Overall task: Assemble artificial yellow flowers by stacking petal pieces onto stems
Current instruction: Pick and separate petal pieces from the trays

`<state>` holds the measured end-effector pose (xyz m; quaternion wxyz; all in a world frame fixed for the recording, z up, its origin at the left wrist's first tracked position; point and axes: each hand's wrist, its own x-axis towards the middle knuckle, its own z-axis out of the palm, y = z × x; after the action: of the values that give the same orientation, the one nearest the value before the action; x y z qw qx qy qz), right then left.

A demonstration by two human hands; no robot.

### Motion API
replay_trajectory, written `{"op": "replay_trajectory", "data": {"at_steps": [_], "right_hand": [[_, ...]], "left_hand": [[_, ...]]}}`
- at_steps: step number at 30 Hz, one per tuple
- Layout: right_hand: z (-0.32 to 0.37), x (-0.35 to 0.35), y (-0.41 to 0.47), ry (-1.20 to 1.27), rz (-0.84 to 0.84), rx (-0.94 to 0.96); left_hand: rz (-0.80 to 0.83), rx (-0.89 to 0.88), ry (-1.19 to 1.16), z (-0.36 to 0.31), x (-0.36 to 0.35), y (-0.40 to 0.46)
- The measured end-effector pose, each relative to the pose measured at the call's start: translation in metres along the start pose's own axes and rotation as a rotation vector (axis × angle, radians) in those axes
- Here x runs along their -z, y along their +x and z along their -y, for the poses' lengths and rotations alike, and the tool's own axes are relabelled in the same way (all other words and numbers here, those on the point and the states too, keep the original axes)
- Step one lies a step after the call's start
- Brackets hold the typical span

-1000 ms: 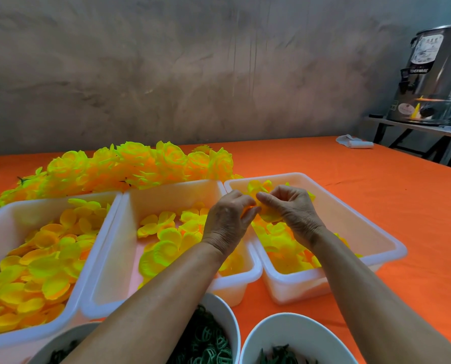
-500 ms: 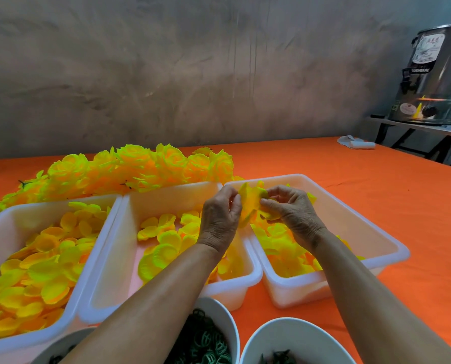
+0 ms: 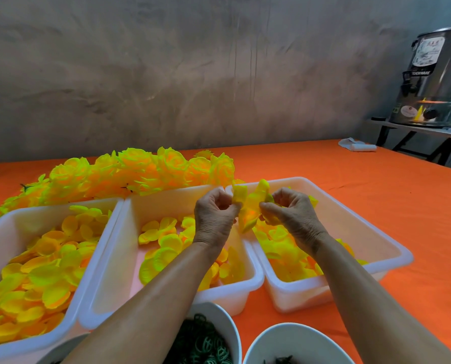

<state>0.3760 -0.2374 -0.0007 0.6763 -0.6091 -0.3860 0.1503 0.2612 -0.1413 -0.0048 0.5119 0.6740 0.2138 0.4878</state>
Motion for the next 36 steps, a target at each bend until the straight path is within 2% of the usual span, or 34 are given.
{"op": "replay_trajectory", "data": {"at_steps": [8, 14, 22, 26, 29, 33, 36], "right_hand": [[0.003, 0.003, -0.001, -0.014, -0.136, 0.031], [0.006, 0.001, -0.002, -0.089, -0.091, 0.079], [0.002, 0.004, 0.004, -0.118, -0.29, 0.015], [0.0, 0.007, 0.006, -0.119, -0.297, 0.025], [-0.002, 0.006, 0.005, -0.196, -0.289, 0.082], [-0.004, 0.01, 0.007, -0.369, -0.363, 0.103], [-0.003, 0.005, 0.004, -0.45, -0.292, 0.141]], "left_hand": [[0.015, 0.02, -0.024, 0.005, -0.001, 0.002], [0.014, 0.073, -0.099, 0.002, -0.001, 0.002], [0.023, 0.069, -0.03, 0.008, 0.0, 0.004], [0.028, 0.046, -0.043, 0.01, 0.001, 0.004], [0.056, 0.028, -0.066, 0.01, 0.001, 0.004], [0.057, 0.02, -0.092, 0.008, 0.002, 0.003], [0.07, -0.001, -0.065, 0.007, 0.001, 0.001]]}}
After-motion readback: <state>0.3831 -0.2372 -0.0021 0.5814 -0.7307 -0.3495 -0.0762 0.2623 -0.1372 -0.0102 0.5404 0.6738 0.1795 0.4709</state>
